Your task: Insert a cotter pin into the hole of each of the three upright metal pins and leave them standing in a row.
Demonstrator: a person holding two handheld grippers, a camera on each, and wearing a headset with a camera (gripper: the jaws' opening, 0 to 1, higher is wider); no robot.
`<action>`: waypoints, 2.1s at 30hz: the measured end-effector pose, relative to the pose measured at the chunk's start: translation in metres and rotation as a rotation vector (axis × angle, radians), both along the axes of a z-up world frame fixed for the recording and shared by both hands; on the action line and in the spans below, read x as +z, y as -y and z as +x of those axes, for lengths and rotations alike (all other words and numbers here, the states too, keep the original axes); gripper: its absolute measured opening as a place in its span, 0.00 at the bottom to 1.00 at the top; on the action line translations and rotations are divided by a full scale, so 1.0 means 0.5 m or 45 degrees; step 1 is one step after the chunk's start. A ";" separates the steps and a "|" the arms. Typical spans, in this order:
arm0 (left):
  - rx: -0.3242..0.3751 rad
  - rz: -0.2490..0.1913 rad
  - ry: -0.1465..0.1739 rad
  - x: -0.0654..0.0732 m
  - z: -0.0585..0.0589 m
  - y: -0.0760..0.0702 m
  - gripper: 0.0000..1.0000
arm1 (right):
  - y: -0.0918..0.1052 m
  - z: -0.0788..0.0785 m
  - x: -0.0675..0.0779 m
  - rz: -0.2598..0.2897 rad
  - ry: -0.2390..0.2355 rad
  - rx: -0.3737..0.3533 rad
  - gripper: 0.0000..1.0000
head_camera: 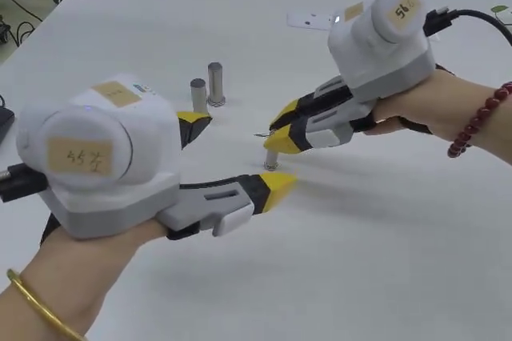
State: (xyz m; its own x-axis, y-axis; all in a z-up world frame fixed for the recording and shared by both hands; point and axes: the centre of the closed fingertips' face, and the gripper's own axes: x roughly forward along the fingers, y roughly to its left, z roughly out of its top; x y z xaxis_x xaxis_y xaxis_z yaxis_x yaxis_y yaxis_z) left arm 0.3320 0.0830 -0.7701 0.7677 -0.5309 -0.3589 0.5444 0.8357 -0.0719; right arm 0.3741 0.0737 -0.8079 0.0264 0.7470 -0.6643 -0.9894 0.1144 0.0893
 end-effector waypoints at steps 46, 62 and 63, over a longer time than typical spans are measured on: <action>0.049 0.033 0.035 0.011 -0.026 -0.045 0.99 | -0.214 0.136 -0.021 0.227 0.095 -0.138 0.24; 0.051 0.027 0.017 0.004 -0.028 -0.047 0.96 | -0.216 0.139 -0.035 0.190 0.125 -0.142 0.16; 0.051 0.028 0.017 0.004 -0.028 -0.047 0.96 | -0.216 0.139 -0.035 0.188 0.126 -0.141 0.16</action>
State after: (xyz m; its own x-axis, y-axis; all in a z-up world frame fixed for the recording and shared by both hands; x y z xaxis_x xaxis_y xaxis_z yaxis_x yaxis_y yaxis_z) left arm 0.3179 0.1066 -0.7682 0.7927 -0.4919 -0.3600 0.5114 0.8581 -0.0464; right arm 0.4436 0.1817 -0.8254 0.1734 0.8249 -0.5380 -0.9763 0.2159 0.0164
